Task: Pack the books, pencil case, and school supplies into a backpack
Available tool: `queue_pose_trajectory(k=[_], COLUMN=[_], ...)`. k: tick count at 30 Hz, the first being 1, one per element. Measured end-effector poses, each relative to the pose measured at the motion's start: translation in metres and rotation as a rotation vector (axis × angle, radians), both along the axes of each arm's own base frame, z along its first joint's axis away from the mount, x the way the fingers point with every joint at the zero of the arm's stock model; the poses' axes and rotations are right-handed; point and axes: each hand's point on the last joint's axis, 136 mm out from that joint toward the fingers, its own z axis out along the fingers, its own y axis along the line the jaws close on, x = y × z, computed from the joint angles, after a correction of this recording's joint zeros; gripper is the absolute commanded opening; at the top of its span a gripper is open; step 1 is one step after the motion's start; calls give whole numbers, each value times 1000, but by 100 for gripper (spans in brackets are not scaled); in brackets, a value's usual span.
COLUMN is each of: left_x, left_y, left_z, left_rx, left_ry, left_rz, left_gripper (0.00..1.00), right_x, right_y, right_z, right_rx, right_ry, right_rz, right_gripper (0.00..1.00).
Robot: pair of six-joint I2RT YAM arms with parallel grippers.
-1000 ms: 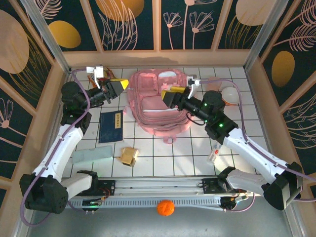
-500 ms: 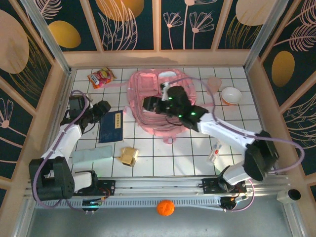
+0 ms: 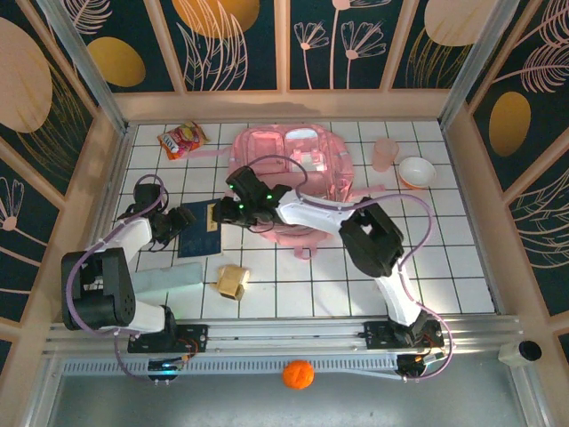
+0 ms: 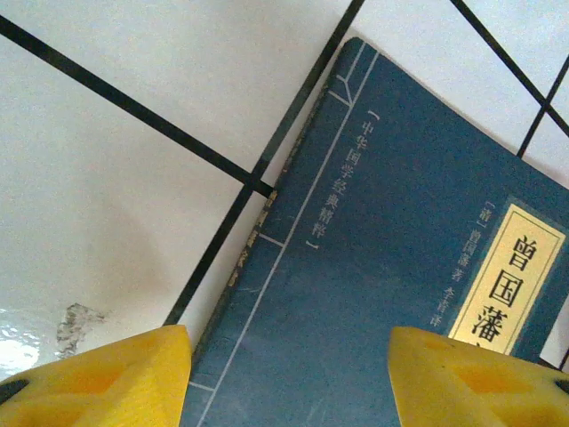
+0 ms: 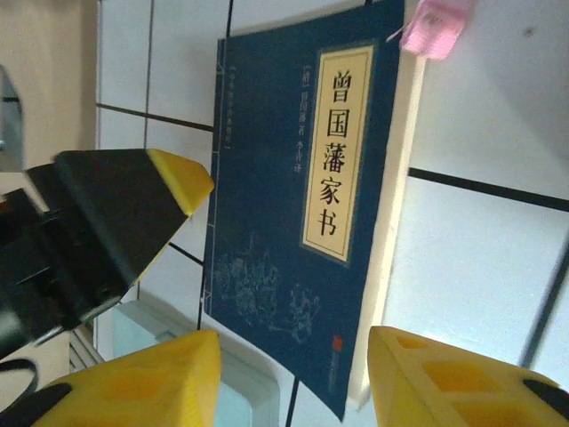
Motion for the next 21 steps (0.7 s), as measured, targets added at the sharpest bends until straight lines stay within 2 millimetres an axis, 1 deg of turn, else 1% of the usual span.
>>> queue_pose_trajectory(k=[3,8,9,12,14,16,18,21], left_x=[0,-8,-8,-7,-7,-7,-9,-13], left_y=[1,0,1,-1,-2,-10,-18,-26], left_z=[-2,-21,-22,-21,-21,-18,-16,-10], left_rx=[9,12,12,4,-9,-51,-85,-124], left_ry=[-1,48,46,39,30,5,-17,-42], left_rz=[-4,-17,-19,-27,-30,-47,-58,-65], left_gripper=[57,56,55,53,51,51,51,59], right_x=[-2,-6,-8,-14,-15,-15,-11,-3], right_y=[9,14,13,11,11,9,4,-7], right_z=[-15,-42,-48,-62,-70,-76,-75,-78], right_rx=[-28,-77,-88,-106,-118,-143,-173,-205], right_ry=[30,79,90,126,138,142,132,132], right_rz=[23,56,63,77,82,85,75,59], right_gripper=[47,42,40,35,29,24,21,16])
